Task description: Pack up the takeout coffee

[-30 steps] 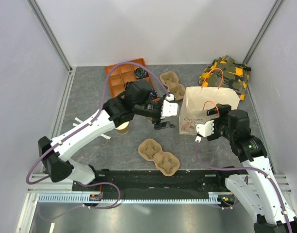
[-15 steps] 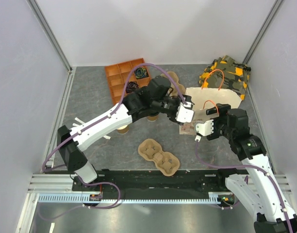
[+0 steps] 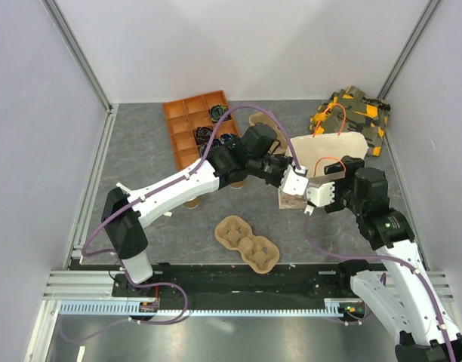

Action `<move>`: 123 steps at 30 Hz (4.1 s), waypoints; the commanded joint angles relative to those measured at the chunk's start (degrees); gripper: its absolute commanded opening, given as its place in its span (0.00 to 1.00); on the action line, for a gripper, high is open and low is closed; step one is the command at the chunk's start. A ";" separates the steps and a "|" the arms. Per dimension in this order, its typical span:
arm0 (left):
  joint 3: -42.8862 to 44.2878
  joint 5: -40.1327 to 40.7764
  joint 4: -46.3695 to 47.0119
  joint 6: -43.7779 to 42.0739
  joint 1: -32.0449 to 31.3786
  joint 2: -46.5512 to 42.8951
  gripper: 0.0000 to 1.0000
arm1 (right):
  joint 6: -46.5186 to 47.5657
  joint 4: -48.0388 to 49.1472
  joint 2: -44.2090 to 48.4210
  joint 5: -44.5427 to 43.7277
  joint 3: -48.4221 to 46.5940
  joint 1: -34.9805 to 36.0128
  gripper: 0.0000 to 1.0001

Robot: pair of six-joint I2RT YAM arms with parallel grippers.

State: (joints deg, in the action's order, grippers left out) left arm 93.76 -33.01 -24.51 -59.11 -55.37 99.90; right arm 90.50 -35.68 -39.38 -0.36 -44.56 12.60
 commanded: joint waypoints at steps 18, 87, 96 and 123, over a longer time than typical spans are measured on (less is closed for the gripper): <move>-4.37 5.59 1.31 -1.27 1.23 -4.89 0.02 | -6.90 4.48 2.11 -10.35 1.93 0.23 0.98; -14.30 4.71 7.11 0.93 3.69 -10.25 0.02 | -103.77 -29.18 -26.89 7.47 -41.14 -20.69 0.58; -15.88 3.23 7.02 4.27 3.69 -11.30 0.02 | -104.56 -29.19 -26.28 10.99 -35.79 -22.36 0.34; -52.79 4.27 -2.82 74.73 17.14 -51.03 0.56 | -102.72 -27.07 -8.71 14.33 -24.00 -23.59 0.00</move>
State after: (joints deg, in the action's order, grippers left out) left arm 44.27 -32.56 -25.63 1.34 -38.33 49.91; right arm -13.23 -62.89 -51.68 12.71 -69.04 -10.79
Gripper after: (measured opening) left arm 0.556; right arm 0.010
